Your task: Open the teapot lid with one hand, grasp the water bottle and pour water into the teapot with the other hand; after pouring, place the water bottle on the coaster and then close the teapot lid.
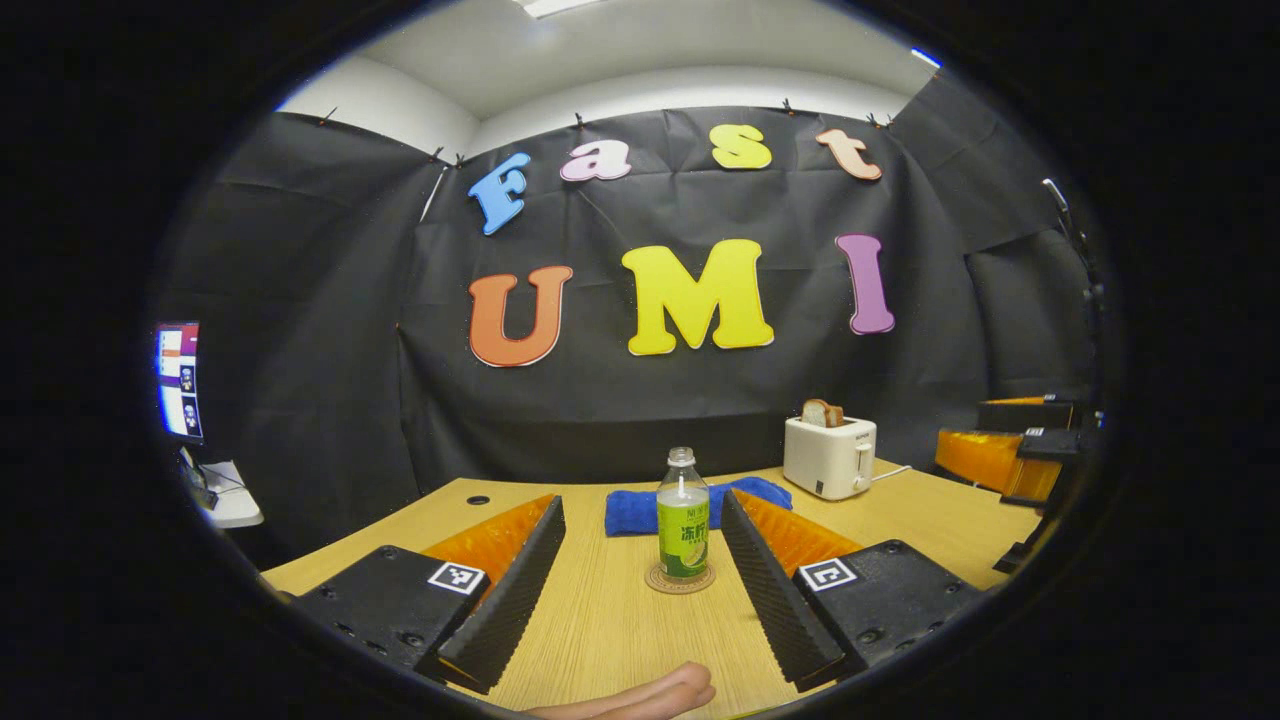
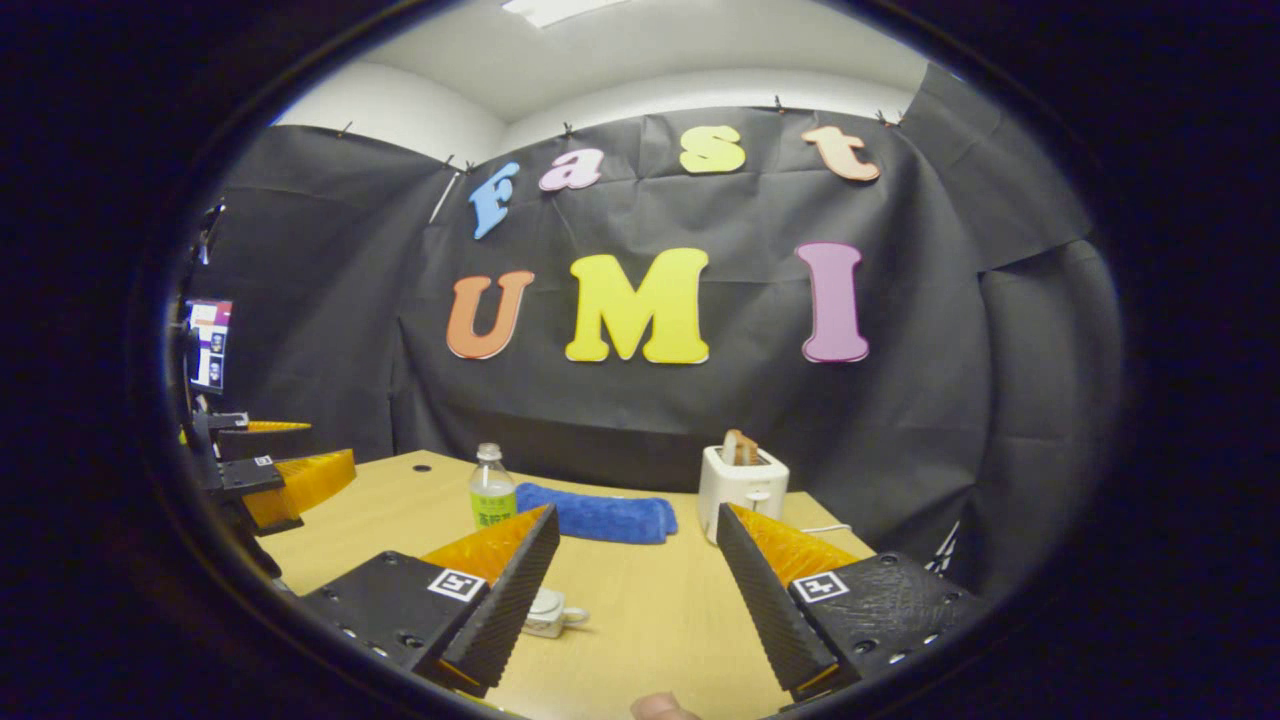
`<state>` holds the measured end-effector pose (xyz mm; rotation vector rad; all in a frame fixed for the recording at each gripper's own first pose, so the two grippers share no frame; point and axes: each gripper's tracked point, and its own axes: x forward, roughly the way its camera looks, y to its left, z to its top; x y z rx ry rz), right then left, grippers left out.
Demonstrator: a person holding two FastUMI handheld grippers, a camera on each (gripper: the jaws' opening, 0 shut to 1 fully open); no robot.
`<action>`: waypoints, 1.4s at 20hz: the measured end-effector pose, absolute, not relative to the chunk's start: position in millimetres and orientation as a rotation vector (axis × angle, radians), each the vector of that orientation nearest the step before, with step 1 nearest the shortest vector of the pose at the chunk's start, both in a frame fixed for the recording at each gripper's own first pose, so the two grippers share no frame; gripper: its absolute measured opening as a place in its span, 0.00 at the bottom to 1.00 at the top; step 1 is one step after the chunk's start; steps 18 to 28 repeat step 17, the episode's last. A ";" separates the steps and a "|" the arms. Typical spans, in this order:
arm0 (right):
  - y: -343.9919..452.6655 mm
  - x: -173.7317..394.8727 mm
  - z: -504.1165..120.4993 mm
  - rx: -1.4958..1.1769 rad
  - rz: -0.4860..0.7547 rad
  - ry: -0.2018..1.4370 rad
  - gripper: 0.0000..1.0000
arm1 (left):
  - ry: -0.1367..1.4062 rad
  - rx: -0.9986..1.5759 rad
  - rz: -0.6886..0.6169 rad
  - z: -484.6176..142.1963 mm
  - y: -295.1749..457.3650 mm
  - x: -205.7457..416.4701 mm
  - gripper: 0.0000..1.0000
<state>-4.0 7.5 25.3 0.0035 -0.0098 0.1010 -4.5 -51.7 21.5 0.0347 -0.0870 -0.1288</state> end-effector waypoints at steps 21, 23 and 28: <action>-14.4 -5.8 16.5 0.106 0.123 0.012 0.95 | -0.087 0.009 -0.108 21.2 -46.4 -1.4 0.98; -14.4 -5.8 16.5 0.106 0.123 0.012 0.95 | -0.087 0.009 -0.108 21.2 -46.4 -1.4 0.98; -14.4 -5.8 16.5 0.106 0.123 0.012 0.95 | -0.087 0.009 -0.108 21.2 -46.4 -1.4 0.98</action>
